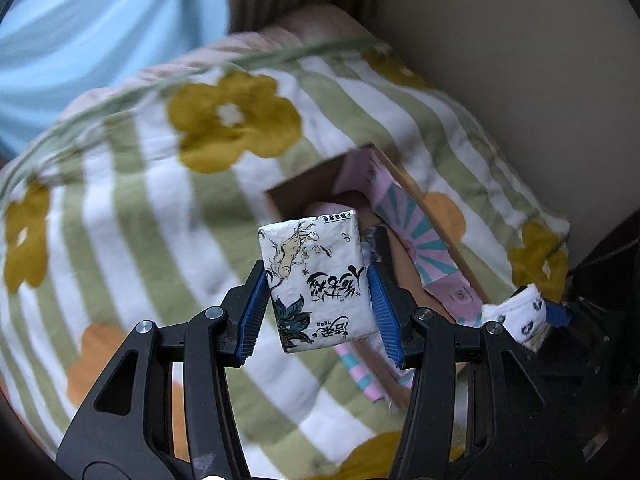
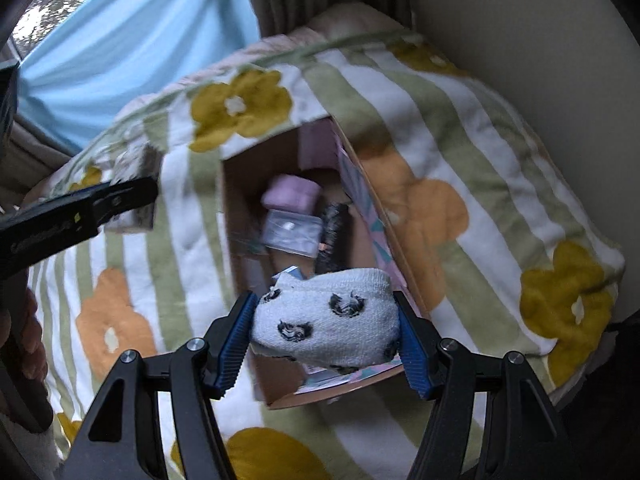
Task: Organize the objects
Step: 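Lift and carry the tissue pack and panda pouch over the cardboard box, then open both tools to drop the tissue pack and panda pouch inside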
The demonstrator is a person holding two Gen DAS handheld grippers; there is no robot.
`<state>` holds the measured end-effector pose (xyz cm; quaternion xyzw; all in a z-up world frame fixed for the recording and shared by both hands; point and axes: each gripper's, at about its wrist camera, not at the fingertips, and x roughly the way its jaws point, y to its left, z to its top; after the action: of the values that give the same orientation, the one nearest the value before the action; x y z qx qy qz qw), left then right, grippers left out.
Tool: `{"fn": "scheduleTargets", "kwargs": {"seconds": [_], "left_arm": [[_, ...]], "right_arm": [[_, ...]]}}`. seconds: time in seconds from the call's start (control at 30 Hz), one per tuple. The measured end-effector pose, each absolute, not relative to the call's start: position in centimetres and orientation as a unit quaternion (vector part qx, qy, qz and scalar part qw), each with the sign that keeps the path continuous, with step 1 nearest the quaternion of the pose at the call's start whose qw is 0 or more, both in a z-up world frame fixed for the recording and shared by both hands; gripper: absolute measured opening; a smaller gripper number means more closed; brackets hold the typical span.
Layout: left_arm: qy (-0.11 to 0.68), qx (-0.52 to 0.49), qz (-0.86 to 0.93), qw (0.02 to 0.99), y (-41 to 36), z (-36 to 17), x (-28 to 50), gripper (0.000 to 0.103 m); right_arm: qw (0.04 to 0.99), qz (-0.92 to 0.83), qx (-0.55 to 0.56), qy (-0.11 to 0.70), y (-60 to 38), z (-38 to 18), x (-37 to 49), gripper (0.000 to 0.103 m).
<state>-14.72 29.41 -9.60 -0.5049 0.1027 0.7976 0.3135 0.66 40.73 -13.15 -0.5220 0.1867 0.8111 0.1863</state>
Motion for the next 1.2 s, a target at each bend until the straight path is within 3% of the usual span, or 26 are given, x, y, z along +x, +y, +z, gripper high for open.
{"fn": "scheduleTargets", "kwargs": {"seconds": [0.5,0.8,0.83,0.9,0.93,1.0,1.2], "left_arm": [[0.207,-0.526,0.725,0.393,43.7,-21.4,-19.7,0.046],[0.251,-0.519,0.712,0.400,45.7,-23.6,-20.4,0.047],[0.259,-0.519,0.714,0.393,45.8,-23.6,-20.5,0.049],[0.259,-0.521,0.716,0.386,45.8,-23.4,-20.9,0.081],[0.256,-0.518,0.719,0.385,45.8,-23.1,-21.0,0.102],[0.249,-0.513,0.724,0.389,45.7,-22.6,-21.3,0.103],[0.251,-0.516,0.725,0.382,45.5,-22.2,-21.6,0.103]], "right_arm": [[0.180,0.792,-0.542,0.217,43.4,-21.4,-3.3,0.062],[0.205,0.785,-0.526,0.254,44.4,-22.7,-3.8,0.064],[0.213,0.787,-0.516,0.264,44.5,-22.6,-3.6,0.066],[0.225,0.788,-0.496,0.287,44.8,-22.3,-2.9,0.084],[0.223,0.785,-0.496,0.297,44.9,-22.3,-2.9,0.088],[0.219,0.783,-0.500,0.298,44.6,-22.3,-2.9,0.103],[0.227,0.787,-0.500,0.280,43.7,-21.8,-2.6,0.103]]}}
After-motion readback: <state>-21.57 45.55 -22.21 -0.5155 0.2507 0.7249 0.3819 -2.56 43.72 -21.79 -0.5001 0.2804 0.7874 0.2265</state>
